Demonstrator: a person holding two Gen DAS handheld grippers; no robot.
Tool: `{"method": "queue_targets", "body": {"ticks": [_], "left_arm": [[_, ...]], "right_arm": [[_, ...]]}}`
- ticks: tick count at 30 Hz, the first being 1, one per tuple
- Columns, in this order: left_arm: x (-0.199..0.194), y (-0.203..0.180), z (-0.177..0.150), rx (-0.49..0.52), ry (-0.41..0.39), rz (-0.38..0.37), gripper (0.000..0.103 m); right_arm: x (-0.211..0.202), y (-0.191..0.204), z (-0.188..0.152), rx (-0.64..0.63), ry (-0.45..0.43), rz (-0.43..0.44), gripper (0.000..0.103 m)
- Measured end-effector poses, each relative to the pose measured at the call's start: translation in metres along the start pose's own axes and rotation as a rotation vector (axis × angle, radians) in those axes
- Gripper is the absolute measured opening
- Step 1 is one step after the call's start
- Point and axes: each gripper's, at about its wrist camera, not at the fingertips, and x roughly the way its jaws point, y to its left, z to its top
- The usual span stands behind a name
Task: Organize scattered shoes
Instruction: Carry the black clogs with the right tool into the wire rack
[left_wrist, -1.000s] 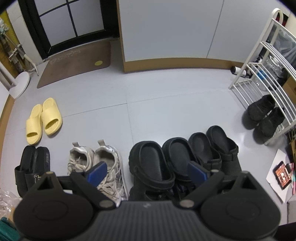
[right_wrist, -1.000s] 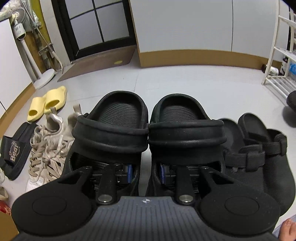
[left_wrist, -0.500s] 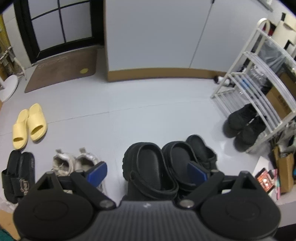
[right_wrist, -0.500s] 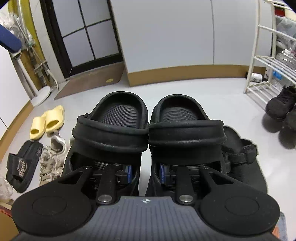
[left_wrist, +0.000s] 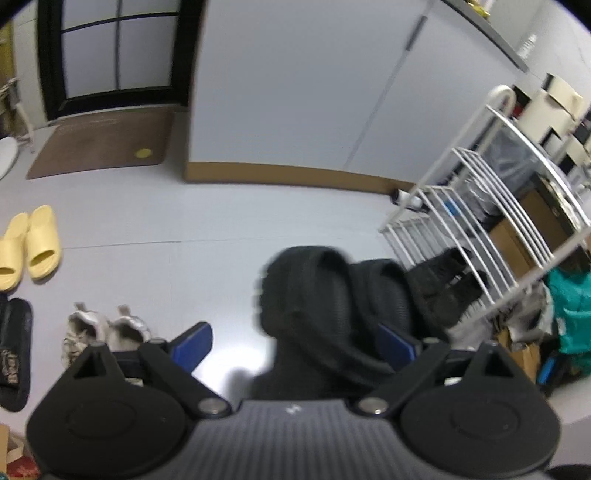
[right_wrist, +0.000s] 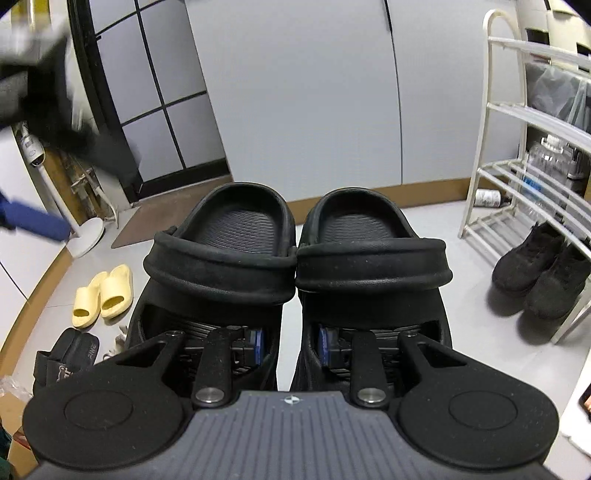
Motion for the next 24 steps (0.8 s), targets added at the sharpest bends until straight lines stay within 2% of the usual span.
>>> {"method": "queue_targets", "body": {"ticks": [4, 11, 15, 18, 24], "left_arm": [[0.002, 0.002, -0.003, 0.003, 0.011, 0.016, 0.096], [-0.005, 0.000, -0.010, 0.002, 0.004, -0.010, 0.096], [-0.007, -0.001, -0.013, -0.003, -0.005, -0.015, 0.096], [-0.005, -0.004, -0.014, -0.001, -0.002, -0.006, 0.096], [0.000, -0.011, -0.015, 0.012, 0.000, 0.005, 0.096]], "right_arm": [[-0.010, -0.013, 0.015, 0.007, 0.011, 0.002, 0.030], [-0.017, -0.051, 0.057, 0.072, 0.059, -0.008, 0.030], [-0.017, -0.077, 0.089, 0.057, 0.061, -0.048, 0.030], [-0.015, -0.092, 0.105, 0.006, 0.028, -0.100, 0.030], [0.008, -0.145, 0.115, 0.148, 0.027, -0.173, 0.029]]}}
